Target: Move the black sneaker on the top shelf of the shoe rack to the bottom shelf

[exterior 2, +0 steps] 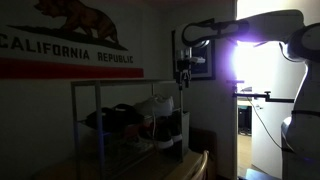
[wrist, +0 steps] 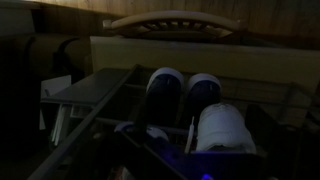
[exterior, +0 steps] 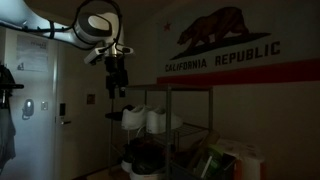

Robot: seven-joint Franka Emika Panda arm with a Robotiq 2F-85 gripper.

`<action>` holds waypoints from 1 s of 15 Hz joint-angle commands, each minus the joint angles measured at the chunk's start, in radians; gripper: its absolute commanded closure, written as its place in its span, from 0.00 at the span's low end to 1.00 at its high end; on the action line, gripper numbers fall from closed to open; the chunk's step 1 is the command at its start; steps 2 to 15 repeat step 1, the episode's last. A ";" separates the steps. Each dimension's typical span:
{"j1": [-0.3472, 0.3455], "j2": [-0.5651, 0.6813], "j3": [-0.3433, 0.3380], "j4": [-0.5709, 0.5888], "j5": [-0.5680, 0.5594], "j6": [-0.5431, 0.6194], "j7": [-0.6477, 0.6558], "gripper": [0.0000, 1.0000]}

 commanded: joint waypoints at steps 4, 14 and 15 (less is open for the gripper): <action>0.007 0.004 -0.006 0.006 -0.001 -0.003 0.002 0.00; 0.007 0.004 -0.006 0.006 -0.001 -0.003 0.002 0.00; 0.007 0.004 -0.006 0.006 -0.001 -0.003 0.002 0.00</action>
